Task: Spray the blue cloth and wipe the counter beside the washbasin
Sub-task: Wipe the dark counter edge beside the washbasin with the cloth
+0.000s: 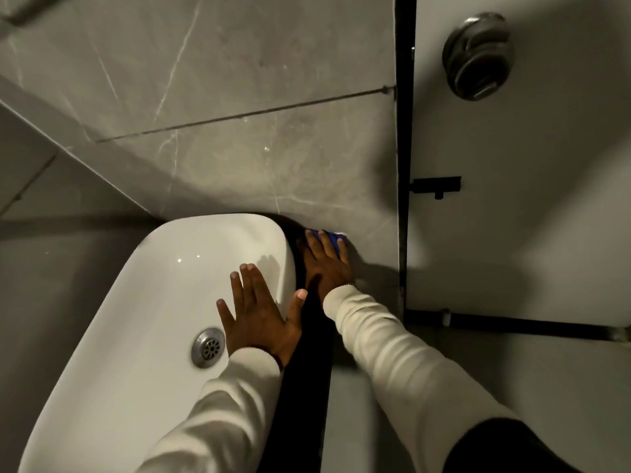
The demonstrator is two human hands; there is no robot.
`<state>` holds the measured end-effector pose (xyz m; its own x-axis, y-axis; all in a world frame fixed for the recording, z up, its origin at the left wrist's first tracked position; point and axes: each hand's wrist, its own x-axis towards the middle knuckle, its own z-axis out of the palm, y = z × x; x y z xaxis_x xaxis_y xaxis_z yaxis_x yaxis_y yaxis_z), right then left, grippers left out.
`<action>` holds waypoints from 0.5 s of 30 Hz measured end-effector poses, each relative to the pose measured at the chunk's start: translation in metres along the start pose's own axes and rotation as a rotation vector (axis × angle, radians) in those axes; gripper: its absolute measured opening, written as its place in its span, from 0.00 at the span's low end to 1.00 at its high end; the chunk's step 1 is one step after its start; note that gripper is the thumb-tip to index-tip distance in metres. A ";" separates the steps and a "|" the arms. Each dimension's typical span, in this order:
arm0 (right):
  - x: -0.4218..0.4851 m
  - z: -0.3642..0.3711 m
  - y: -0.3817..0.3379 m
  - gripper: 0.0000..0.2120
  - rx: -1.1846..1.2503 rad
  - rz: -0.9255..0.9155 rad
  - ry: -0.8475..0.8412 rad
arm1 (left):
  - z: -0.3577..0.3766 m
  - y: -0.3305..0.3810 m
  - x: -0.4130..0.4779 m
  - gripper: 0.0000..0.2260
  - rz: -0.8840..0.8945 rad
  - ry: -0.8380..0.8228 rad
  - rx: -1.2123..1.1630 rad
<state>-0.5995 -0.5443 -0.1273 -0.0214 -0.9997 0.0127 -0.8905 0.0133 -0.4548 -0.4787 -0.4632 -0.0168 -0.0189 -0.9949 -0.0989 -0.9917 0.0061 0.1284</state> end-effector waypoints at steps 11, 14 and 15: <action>-0.143 0.024 -0.053 0.33 0.131 0.170 0.008 | 0.002 -0.020 -0.039 0.43 0.082 0.049 -0.094; -0.187 0.028 -0.069 0.34 0.094 0.163 -0.003 | 0.008 -0.047 -0.072 0.40 0.095 -0.039 -0.254; -0.201 0.029 -0.074 0.34 0.083 0.153 -0.002 | 0.008 -0.056 -0.083 0.38 0.083 -0.115 -0.368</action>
<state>-0.5157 -0.3453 -0.1222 -0.1527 -0.9862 -0.0641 -0.8363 0.1635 -0.5233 -0.4225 -0.3804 -0.0237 -0.1322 -0.9747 -0.1803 -0.8745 0.0290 0.4841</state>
